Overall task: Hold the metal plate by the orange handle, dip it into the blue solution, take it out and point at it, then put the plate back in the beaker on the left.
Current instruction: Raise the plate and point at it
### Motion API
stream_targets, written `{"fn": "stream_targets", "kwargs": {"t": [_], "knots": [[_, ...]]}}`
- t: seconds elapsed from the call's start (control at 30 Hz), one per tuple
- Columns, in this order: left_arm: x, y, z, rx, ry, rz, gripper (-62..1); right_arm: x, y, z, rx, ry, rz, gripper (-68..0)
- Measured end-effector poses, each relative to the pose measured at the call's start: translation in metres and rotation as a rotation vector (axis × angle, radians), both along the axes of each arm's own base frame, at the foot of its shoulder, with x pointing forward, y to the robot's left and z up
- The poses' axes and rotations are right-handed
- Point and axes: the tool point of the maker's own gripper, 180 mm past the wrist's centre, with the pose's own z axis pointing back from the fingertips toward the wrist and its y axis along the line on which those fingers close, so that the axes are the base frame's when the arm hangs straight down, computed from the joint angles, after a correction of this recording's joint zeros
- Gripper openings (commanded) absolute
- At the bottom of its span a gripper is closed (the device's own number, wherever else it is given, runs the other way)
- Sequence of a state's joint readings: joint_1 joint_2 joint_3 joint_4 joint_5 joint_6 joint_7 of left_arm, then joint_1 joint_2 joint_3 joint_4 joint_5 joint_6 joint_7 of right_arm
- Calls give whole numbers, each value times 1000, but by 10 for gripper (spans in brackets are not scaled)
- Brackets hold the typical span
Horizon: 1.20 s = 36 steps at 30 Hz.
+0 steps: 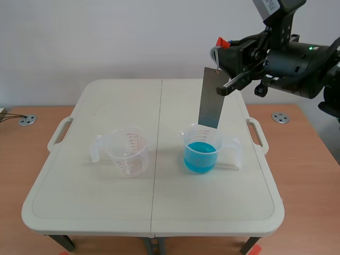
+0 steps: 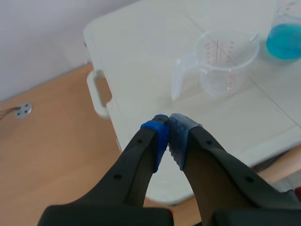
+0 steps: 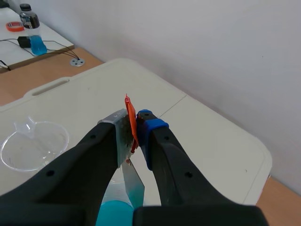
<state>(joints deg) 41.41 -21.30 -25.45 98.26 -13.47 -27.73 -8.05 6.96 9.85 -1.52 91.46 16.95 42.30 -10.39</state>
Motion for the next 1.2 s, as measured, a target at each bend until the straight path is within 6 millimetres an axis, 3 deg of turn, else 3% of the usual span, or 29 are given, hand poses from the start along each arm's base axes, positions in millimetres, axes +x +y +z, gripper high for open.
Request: {"fn": "stream_targets", "kwargs": {"t": [0.23, 0.5, 0.73, 1.2], "knots": [[28, -28, -3, 35, -9, -71, -591, -1, 6, 7, 19, -15, 6, -662], [65, -55, 8, 42, -77, -142, -591, -8, 12, 38, 45, -97, 28, -662], [88, -76, 1, 50, -87, -213, -593, -13, 16, 56, 81, -139, 46, -662], [118, -119, -26, 40, -22, -357, -593, -16, 21, 53, 128, -76, 71, -662]]}}
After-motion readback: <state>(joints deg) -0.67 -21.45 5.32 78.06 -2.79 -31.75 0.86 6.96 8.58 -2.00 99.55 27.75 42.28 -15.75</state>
